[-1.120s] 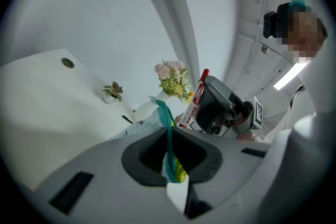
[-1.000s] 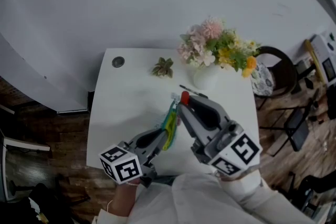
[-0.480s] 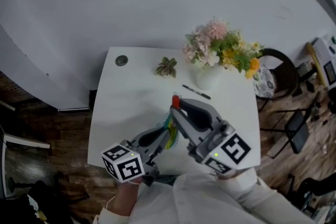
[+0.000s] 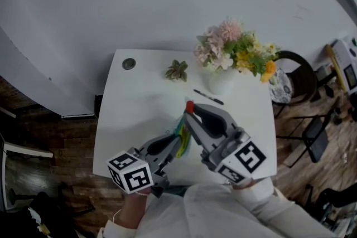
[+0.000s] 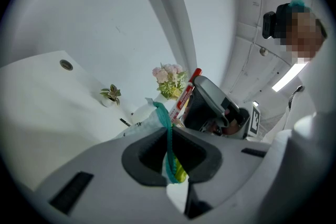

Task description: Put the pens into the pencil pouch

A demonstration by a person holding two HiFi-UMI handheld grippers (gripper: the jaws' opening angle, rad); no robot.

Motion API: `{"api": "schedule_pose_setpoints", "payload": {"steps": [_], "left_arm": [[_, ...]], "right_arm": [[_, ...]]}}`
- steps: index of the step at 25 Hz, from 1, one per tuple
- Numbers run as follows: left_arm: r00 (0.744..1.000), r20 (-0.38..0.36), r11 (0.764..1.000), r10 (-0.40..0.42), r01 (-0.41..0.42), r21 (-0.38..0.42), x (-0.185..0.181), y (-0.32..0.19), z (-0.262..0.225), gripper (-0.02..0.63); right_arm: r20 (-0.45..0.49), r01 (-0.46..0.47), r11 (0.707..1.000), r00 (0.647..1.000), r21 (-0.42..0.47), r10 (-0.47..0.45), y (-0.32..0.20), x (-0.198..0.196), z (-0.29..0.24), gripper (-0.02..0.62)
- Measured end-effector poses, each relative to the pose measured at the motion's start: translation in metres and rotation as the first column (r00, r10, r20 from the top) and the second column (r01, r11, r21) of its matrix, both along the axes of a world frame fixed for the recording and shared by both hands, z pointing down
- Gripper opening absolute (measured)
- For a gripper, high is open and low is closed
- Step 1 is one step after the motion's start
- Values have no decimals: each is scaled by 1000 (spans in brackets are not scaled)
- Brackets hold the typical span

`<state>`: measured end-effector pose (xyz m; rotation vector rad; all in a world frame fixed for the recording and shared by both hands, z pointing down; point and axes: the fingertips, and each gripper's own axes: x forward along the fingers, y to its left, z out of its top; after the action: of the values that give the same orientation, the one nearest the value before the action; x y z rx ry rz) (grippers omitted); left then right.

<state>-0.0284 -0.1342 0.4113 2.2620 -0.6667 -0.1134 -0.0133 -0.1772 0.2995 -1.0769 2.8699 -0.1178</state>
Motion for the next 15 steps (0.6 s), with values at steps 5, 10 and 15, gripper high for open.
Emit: {"api": "schedule_pose_setpoints", "payload": {"steps": [5,10,15], "left_arm": [[1000,-4,1000,-8,8,4,-3,-4,-2,28],[1000,-9,1000,-13,13,-1,-3,-5,-3,28],[1000,-16,1000,-21,20,-12,-4,-5,-3,28]], "right_arm": [[5,20,1000,1000,-19,-20,5,3,2,63],[7,3,1000,1000,-24,-2,3,8,1,63],[1,-3,998,1000,-64,3,4,11,12,63]]}}
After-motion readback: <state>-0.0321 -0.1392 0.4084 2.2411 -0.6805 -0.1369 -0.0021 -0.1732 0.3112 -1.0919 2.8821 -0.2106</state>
